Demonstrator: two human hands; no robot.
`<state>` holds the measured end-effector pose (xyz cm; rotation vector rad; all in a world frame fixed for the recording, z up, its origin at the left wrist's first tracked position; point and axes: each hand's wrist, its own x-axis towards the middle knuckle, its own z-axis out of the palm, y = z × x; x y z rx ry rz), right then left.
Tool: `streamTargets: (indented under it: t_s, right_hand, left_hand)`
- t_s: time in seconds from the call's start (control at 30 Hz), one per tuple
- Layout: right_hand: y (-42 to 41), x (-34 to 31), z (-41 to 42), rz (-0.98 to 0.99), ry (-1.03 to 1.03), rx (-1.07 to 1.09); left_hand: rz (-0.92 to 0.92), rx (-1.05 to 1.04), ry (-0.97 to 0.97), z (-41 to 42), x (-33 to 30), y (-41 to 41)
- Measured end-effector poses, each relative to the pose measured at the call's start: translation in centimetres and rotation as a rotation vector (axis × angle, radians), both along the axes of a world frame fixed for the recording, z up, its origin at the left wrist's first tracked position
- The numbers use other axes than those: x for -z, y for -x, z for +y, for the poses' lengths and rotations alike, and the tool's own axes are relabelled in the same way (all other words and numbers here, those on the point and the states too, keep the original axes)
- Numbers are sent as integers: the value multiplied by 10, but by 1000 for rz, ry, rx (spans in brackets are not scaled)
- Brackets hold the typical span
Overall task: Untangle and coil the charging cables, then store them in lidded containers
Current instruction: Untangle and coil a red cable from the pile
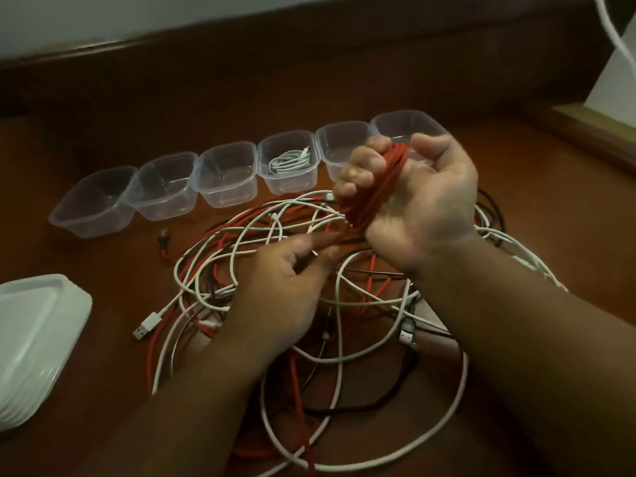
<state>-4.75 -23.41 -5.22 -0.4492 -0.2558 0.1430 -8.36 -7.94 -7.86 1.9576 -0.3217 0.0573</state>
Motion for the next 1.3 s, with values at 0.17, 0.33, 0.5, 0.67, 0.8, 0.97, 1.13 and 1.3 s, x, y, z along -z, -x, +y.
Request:
streamTargets:
  t_s: [0.17,0.33,0.5,0.67,0.8,0.97,1.13,1.3]
  right_hand:
    - [-17,14,1,-227,1120,495]
    - [2,10,7,-337,1710,71]
    - [8,2,1,-141,1198,-580]
    - [6,2,-3,-119,721,-963]
    - [5,10,-1,-147,303,-1023]
    - [0,15,0,-171,-119,-781]
    - [-11,9,-5,59,-255,-166]
    - [-9,10,-3,-119,892,436]
  left_hand:
    - [-58,18,-100,5,3,3]
    - [-307,-74,-27,14,-2,-1]
    - [-198,56,275,14,-9,1]
    - [-29,136,486,12,-10,1]
    - [117,82,603,11,-10,-3]
    - [213,13,660,2,-4,-10]
    - [154,66,212,-2,2,-1]
    - [166,129,57,0,3,3]
